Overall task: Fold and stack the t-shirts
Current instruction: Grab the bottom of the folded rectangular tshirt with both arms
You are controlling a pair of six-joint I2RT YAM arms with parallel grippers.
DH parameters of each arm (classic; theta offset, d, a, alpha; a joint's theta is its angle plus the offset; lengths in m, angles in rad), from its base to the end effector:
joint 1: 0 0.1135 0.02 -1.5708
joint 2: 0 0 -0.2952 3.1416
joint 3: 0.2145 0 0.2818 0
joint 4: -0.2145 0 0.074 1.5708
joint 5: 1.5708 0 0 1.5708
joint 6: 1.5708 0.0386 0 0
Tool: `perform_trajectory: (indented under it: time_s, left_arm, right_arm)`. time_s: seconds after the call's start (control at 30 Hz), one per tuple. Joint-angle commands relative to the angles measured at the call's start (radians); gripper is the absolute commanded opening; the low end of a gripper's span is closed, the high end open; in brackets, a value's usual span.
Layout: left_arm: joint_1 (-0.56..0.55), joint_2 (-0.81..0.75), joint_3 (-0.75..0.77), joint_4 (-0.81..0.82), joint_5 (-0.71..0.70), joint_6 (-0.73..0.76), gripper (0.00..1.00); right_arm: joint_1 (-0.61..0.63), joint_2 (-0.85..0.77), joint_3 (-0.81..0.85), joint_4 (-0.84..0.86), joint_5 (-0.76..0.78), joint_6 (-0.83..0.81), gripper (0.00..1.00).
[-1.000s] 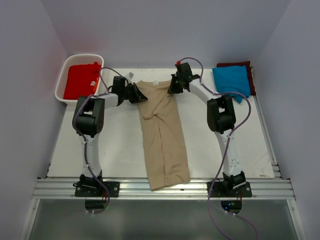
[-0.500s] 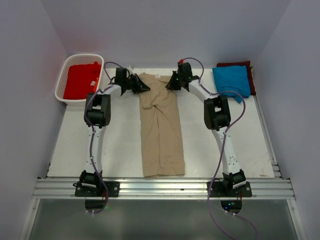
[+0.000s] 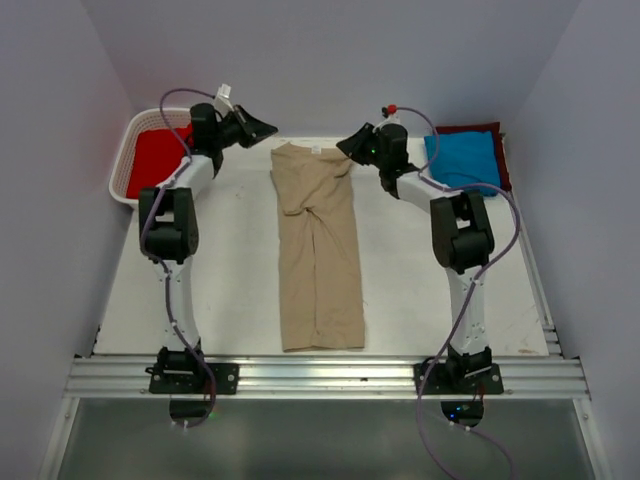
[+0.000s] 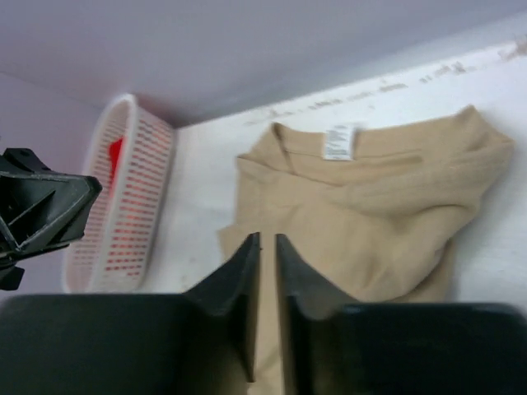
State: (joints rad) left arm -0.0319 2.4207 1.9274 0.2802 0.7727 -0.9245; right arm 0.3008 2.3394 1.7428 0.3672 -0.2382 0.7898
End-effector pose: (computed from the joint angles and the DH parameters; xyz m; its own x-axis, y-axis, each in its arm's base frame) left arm 0.6108 -0.0465 0.2093 -0.6899 -0.5499 -0.4708 0.2557 0.4233 -0.8692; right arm 0.5658 0.1851 0.1953 -0.5132 0.5634 -0.6474 -0.2029 0.6533 0.7294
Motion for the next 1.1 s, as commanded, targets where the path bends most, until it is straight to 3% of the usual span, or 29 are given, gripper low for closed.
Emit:
perform_trajectory:
  time_s: [0.0, 0.03, 0.1, 0.13, 0.2, 0.23, 0.3, 0.33, 0.4, 0.5, 0.7, 0.87, 1.07]
  left_arm:
    - [-0.002, -0.395, -0.181, 0.194, 0.036, 0.027, 0.06]
    - [-0.005, -0.461, -0.334, 0.201, 0.025, 0.036, 0.07]
    - [-0.006, -0.664, -0.503, 0.163, 0.011, 0.052, 0.2]
    - [-0.006, -0.733, -0.59, 0.139, -0.015, 0.064, 0.29]
    - [-0.019, -0.93, -0.833, 0.044, -0.047, 0.091, 0.5]
    - [-0.037, -0.996, -0.967, 0.006, -0.067, 0.122, 0.67]
    - [-0.062, -1.156, -1.048, -0.197, -0.123, 0.18, 0.74]
    - [-0.08, -1.199, -1.102, -0.276, -0.144, 0.237, 0.82]
    - [-0.089, -1.323, -1.174, -0.473, -0.144, 0.268, 0.84]
    - [-0.102, -1.492, -1.33, -0.635, -0.129, 0.265, 0.85]
    - [-0.111, -1.782, -1.515, -0.907, -0.151, 0.231, 0.88]
    - [-0.126, -1.844, -1.614, -0.954, -0.13, 0.226, 0.89]
    - [-0.143, -1.821, -1.726, -0.935, -0.064, 0.246, 0.88]
  right_arm:
    - [0.0, -0.297, -0.156, 0.259, -0.03, -0.023, 0.24]
    - [0.003, -0.416, -0.274, 0.248, -0.035, -0.044, 0.31]
    - [0.012, -0.538, -0.394, 0.155, -0.036, -0.085, 0.46]
    - [0.018, -0.608, -0.499, 0.1, -0.03, -0.139, 0.64]
    - [0.038, -0.791, -0.599, -0.065, -0.02, -0.193, 0.71]
    - [0.044, -0.845, -0.68, -0.13, -0.01, -0.202, 0.78]
    - [0.067, -0.992, -0.742, -0.343, -0.009, -0.24, 0.84]
    - [0.078, -1.032, -0.805, -0.414, 0.003, -0.251, 0.87]
    - [0.103, -1.183, -0.891, -0.529, 0.005, -0.238, 0.87]
    - [0.129, -1.372, -1.063, -0.624, -0.004, -0.177, 0.87]
    - [0.153, -1.588, -1.224, -0.833, -0.019, -0.111, 0.86]
    - [0.193, -1.612, -1.325, -0.843, -0.137, -0.028, 0.81]
    - [0.261, -1.576, -1.391, -0.85, -0.154, 0.052, 0.78]
